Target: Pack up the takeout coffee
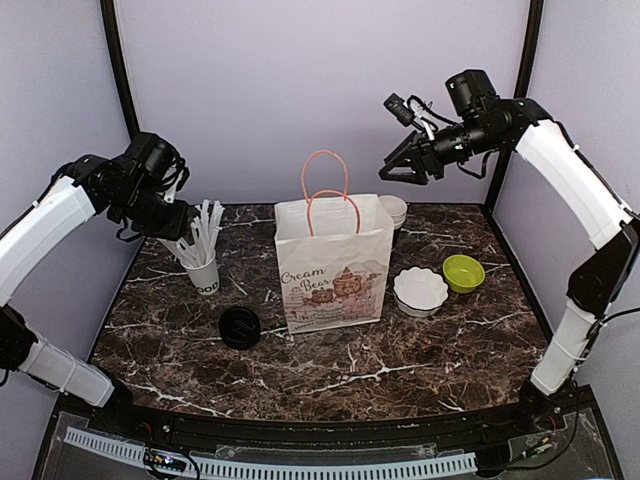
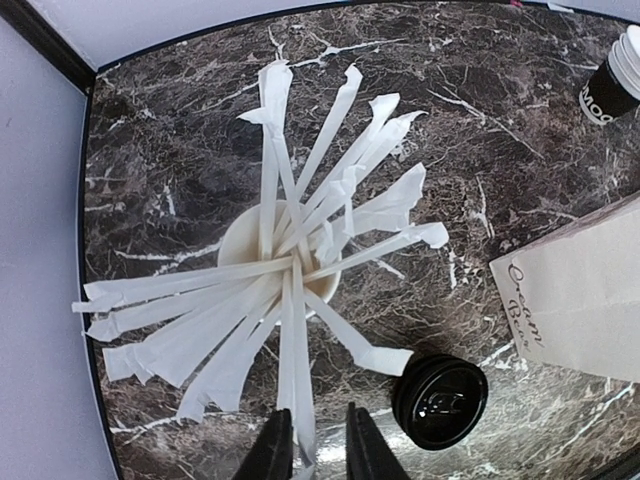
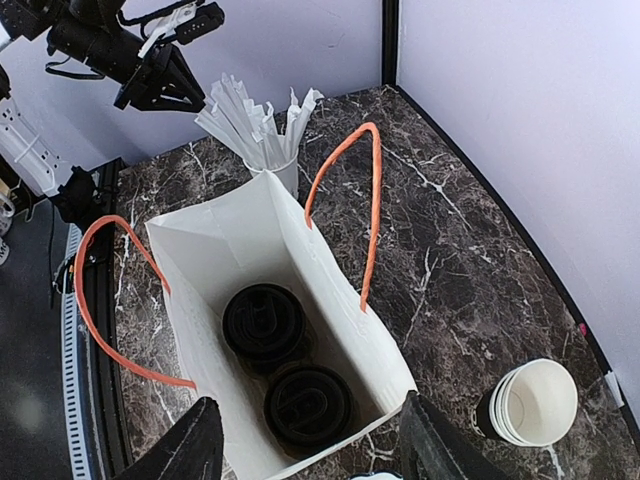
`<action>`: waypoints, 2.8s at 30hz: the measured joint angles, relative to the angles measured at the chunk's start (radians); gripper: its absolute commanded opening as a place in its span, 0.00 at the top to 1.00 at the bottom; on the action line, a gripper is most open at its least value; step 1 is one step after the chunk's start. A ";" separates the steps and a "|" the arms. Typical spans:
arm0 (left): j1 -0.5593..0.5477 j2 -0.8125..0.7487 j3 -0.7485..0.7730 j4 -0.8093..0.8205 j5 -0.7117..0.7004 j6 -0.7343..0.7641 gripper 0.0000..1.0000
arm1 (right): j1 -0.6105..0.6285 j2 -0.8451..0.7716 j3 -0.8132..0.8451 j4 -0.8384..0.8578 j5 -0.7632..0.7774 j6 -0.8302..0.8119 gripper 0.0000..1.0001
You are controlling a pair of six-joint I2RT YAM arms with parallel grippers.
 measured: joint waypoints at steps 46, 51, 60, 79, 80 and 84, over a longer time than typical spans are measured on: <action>-0.003 -0.046 0.601 -0.279 0.135 -0.020 1.00 | 0.000 0.027 0.028 -0.023 0.048 -0.026 0.38; -0.068 -0.068 0.573 -0.129 0.301 -0.018 1.00 | -0.010 0.027 0.006 -0.022 0.067 -0.027 0.37; -0.179 0.050 0.554 -0.041 0.492 0.013 1.00 | -0.097 0.017 -0.053 0.008 0.105 -0.010 0.37; -0.249 0.322 0.359 0.298 0.638 -0.003 1.00 | -0.154 -0.035 -0.124 0.065 0.141 0.012 0.36; -0.257 0.349 0.374 0.300 0.638 -0.003 1.00 | -0.155 -0.035 -0.124 0.067 0.142 0.012 0.37; -0.291 0.472 0.462 0.286 0.633 0.011 0.72 | -0.157 -0.035 -0.124 0.072 0.142 0.012 0.36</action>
